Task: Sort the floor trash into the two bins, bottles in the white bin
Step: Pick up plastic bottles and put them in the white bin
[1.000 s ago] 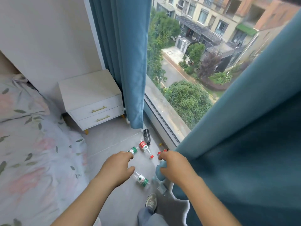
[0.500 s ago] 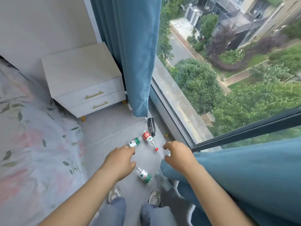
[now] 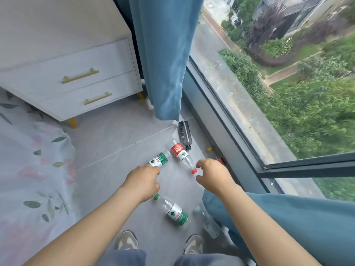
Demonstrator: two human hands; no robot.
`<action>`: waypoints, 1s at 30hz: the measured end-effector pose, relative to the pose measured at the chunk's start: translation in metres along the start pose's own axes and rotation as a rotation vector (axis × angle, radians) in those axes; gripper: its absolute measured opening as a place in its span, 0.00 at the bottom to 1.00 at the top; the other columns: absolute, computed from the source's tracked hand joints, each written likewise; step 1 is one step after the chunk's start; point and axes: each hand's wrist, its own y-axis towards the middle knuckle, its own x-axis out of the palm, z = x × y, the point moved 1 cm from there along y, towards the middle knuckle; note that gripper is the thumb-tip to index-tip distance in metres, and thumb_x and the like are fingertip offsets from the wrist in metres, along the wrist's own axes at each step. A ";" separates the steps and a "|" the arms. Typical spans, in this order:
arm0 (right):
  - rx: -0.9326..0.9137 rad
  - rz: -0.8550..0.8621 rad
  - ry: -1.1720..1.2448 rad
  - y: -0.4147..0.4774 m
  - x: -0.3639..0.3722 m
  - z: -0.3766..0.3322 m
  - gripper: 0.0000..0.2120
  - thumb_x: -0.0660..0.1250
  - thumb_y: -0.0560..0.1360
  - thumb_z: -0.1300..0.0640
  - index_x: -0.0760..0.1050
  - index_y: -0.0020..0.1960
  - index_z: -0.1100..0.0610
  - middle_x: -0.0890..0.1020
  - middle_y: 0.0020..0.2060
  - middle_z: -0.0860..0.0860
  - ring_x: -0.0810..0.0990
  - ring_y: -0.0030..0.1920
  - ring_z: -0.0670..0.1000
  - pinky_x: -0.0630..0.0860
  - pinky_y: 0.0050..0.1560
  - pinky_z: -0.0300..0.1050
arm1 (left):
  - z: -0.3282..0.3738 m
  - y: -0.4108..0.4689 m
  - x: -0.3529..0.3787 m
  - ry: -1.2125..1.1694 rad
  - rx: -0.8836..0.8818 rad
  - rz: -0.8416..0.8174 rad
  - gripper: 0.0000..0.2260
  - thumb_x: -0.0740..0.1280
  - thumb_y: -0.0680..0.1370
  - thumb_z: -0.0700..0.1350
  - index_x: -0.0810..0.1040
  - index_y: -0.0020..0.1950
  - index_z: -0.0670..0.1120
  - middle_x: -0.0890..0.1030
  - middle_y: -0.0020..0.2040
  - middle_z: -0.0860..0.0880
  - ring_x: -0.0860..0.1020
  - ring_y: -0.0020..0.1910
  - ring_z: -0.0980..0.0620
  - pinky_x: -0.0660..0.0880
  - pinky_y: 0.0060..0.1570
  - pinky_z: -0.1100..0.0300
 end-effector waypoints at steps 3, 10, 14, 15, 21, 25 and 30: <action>-0.007 0.003 -0.029 0.057 0.046 0.009 0.19 0.65 0.73 0.58 0.73 0.64 0.54 0.78 0.58 0.53 0.76 0.58 0.55 0.74 0.54 0.46 | -0.019 0.058 0.043 0.036 0.006 0.007 0.16 0.61 0.76 0.48 0.73 0.63 0.47 0.76 0.61 0.46 0.75 0.58 0.44 0.74 0.55 0.55; -0.076 0.067 -0.150 0.188 0.137 0.029 0.18 0.65 0.72 0.57 0.74 0.62 0.55 0.78 0.56 0.54 0.77 0.57 0.57 0.74 0.53 0.46 | -0.054 0.189 0.134 0.128 0.064 0.087 0.15 0.60 0.76 0.47 0.72 0.62 0.45 0.75 0.59 0.45 0.75 0.57 0.43 0.73 0.53 0.55; -0.142 0.139 -0.232 0.236 0.169 0.040 0.18 0.65 0.74 0.53 0.73 0.63 0.55 0.78 0.57 0.54 0.76 0.58 0.57 0.75 0.55 0.49 | -0.069 0.239 0.164 0.173 0.116 0.160 0.13 0.61 0.77 0.48 0.72 0.59 0.45 0.75 0.57 0.45 0.74 0.57 0.43 0.71 0.51 0.55; -0.159 0.153 -0.245 0.243 0.175 0.042 0.18 0.65 0.74 0.52 0.73 0.63 0.55 0.78 0.57 0.54 0.76 0.59 0.57 0.75 0.55 0.49 | -0.072 0.247 0.170 0.182 0.124 0.179 0.13 0.62 0.76 0.48 0.72 0.59 0.45 0.75 0.57 0.45 0.75 0.57 0.43 0.70 0.50 0.56; -0.176 0.218 -0.312 0.250 0.201 0.060 0.19 0.66 0.72 0.54 0.73 0.62 0.54 0.78 0.55 0.53 0.77 0.55 0.57 0.77 0.51 0.48 | -0.084 0.268 0.196 0.215 0.143 0.268 0.14 0.62 0.76 0.51 0.72 0.57 0.45 0.75 0.55 0.45 0.75 0.55 0.43 0.70 0.49 0.56; -0.158 0.211 -0.319 0.242 0.213 0.071 0.22 0.67 0.72 0.52 0.71 0.65 0.54 0.77 0.54 0.54 0.77 0.55 0.57 0.75 0.50 0.47 | -0.090 0.266 0.211 0.212 0.128 0.279 0.15 0.63 0.75 0.53 0.70 0.56 0.46 0.74 0.55 0.46 0.74 0.54 0.44 0.66 0.45 0.57; -0.114 0.171 -0.287 0.244 0.226 0.081 0.28 0.70 0.71 0.48 0.66 0.67 0.55 0.74 0.57 0.55 0.77 0.54 0.56 0.71 0.46 0.45 | -0.097 0.262 0.226 0.165 0.088 0.273 0.22 0.65 0.73 0.57 0.68 0.61 0.47 0.72 0.58 0.46 0.74 0.56 0.44 0.70 0.51 0.56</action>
